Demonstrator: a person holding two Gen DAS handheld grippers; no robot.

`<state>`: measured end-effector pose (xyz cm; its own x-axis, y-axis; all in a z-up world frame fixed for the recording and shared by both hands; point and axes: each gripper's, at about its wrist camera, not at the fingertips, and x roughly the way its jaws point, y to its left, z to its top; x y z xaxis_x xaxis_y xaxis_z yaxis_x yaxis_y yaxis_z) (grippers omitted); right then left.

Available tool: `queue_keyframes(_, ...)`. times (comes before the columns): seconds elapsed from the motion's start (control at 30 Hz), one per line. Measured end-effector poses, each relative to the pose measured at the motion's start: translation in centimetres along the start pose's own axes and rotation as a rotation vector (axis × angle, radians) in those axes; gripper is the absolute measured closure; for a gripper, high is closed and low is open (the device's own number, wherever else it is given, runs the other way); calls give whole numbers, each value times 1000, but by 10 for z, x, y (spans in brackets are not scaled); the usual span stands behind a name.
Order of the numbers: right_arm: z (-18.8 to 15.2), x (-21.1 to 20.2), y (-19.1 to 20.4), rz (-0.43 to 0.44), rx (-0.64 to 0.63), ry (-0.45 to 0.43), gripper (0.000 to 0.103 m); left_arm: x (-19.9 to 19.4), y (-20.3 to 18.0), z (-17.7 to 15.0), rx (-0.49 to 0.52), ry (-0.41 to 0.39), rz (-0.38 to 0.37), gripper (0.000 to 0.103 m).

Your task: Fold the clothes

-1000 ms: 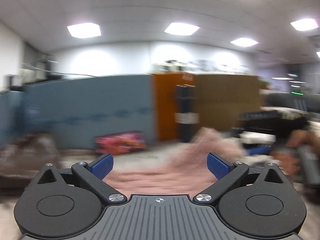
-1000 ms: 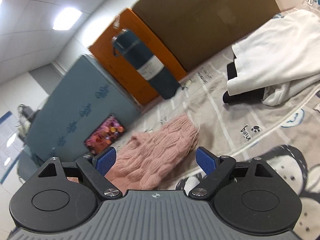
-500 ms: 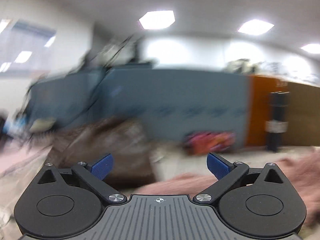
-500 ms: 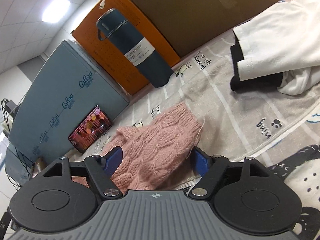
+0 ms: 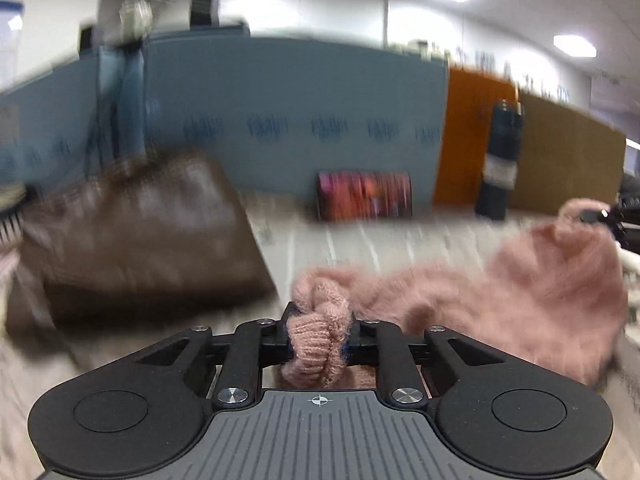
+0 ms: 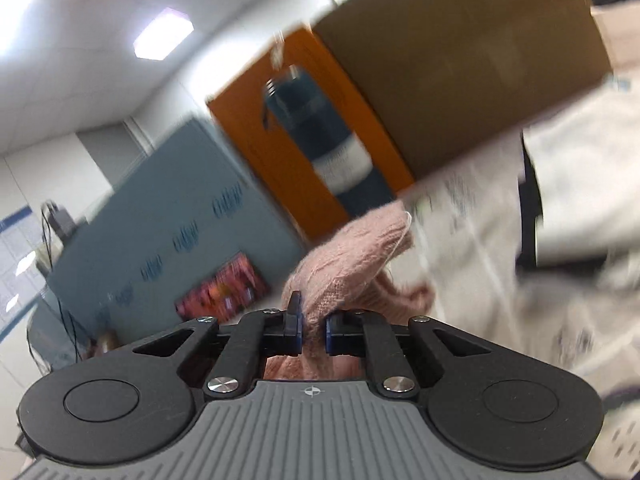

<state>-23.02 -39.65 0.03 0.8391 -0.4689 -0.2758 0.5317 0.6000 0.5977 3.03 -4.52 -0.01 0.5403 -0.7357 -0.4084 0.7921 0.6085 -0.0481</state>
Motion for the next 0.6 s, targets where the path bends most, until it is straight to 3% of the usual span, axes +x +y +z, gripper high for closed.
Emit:
queue_keyframes(0.2,38,-34,7,32,-1,-194,96,-11,1,37,3,-207,90,93)
queue_keyframes(0.3,45,-54,2,33,14,-267,96,-18,11,44,-39,-230,119,93)
queue_keyframes(0.47,30,-75,-18,-32,-21,-256,96,-17,28,13,-78,-113,133,93)
queue_keyframes(0.6,10,-75,-47,-110,-1,-154,96,-14,39,-20,-116,13,134,93)
